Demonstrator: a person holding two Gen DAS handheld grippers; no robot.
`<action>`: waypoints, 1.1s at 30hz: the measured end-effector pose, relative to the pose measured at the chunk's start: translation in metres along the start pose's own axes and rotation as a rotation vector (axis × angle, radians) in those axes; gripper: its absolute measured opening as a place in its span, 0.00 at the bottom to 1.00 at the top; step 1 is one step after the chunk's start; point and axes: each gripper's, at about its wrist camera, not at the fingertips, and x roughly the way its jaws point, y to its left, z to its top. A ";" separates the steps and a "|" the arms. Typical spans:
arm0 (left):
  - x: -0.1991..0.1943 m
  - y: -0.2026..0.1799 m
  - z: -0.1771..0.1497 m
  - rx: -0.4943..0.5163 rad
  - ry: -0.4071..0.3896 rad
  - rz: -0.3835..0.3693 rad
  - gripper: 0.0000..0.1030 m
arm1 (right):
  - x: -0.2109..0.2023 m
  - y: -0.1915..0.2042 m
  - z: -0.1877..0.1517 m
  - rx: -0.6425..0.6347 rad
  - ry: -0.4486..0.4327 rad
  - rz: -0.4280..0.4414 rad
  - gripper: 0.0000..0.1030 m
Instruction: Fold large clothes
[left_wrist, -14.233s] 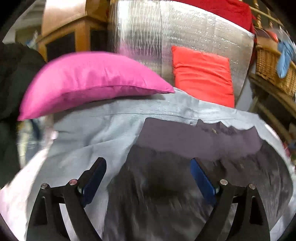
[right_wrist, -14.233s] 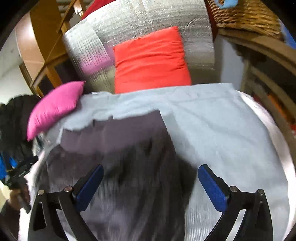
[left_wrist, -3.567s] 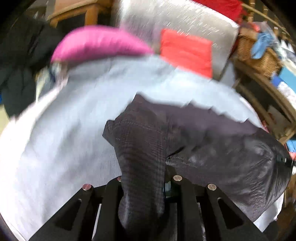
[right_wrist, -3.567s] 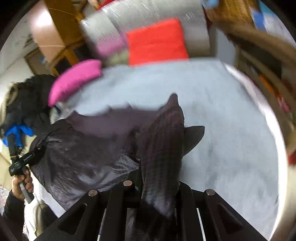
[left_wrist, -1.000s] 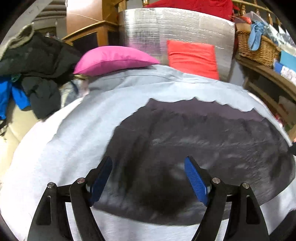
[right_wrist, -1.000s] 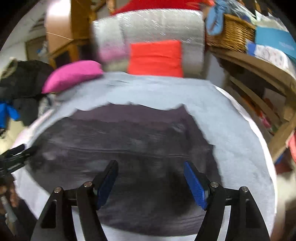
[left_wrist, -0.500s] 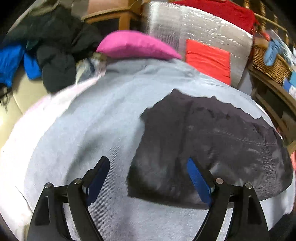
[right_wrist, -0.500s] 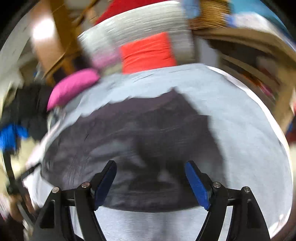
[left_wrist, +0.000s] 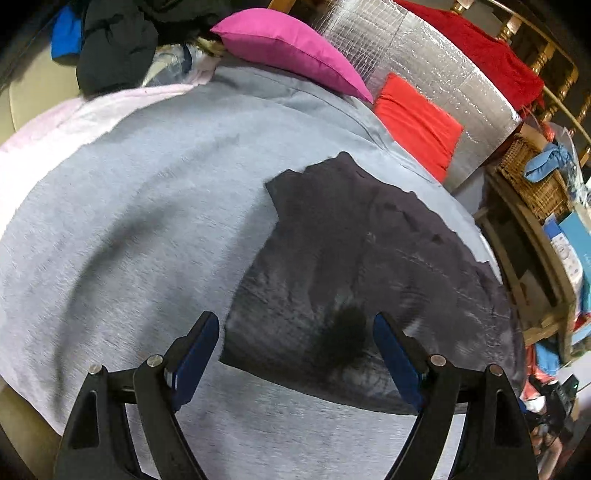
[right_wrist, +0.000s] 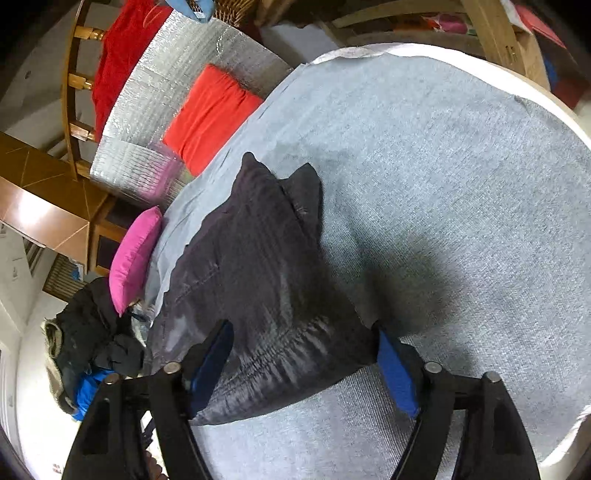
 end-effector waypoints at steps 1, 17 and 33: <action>-0.001 0.000 0.000 -0.002 -0.002 -0.001 0.83 | -0.007 -0.004 0.000 -0.005 -0.003 0.004 0.67; -0.011 -0.008 -0.028 -0.248 -0.040 0.047 0.87 | 0.009 0.003 -0.034 0.254 -0.007 0.173 0.80; 0.024 -0.006 -0.030 -0.143 0.010 0.098 0.40 | 0.018 0.022 -0.026 0.084 -0.050 -0.010 0.20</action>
